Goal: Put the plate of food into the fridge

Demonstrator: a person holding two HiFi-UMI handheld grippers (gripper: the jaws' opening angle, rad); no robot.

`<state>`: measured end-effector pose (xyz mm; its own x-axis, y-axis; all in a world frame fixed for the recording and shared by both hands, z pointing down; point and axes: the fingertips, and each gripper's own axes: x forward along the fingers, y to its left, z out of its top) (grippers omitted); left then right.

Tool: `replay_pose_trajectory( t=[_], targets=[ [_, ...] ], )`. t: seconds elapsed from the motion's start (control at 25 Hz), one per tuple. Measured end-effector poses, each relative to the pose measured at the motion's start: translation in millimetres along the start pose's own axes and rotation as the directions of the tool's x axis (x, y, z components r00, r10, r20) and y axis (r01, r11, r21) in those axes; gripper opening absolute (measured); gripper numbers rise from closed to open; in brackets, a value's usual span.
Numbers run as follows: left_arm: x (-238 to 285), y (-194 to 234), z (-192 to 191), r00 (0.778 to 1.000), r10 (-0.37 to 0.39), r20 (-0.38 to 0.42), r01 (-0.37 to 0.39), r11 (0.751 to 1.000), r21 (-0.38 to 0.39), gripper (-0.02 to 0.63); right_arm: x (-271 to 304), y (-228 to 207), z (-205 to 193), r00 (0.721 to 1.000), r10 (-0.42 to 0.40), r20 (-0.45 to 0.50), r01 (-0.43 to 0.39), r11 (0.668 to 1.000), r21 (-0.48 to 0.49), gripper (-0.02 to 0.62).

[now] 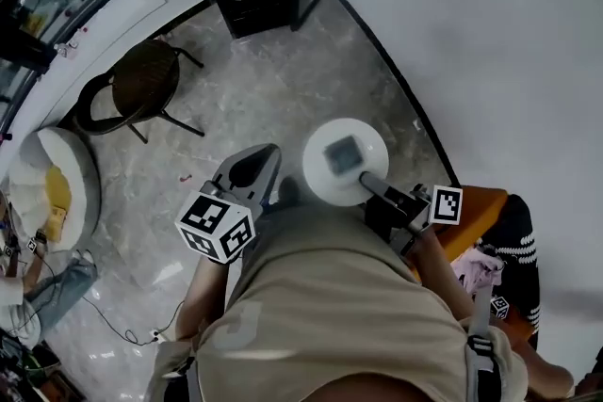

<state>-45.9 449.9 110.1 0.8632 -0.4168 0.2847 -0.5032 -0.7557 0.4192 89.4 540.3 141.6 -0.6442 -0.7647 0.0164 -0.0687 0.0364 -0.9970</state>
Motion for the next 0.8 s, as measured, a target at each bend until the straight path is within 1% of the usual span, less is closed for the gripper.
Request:
replay_pose_trajectory(
  t=[0.36, 0.6, 0.8],
  targets=[
    [-27, 37, 5, 0.997, 0.056, 0.047, -0.054, 0.998, -0.037, 0.014, 43, -1, -7, 0.997, -0.012, -0.074, 0.011, 1.0, -0.015, 0.032],
    [-44, 58, 1, 0.995, 0.08, 0.064, -0.077, 0.996, -0.054, 0.012, 65, -2, -15, 0.995, -0.018, -0.094, 0.015, 1.0, -0.025, 0.034],
    [-56, 74, 1, 0.992, 0.088, 0.087, -0.079, 0.992, -0.097, 0.012, 73, 3, -20, 0.995, -0.011, -0.103, 0.007, 0.999, -0.041, 0.032]
  ],
)
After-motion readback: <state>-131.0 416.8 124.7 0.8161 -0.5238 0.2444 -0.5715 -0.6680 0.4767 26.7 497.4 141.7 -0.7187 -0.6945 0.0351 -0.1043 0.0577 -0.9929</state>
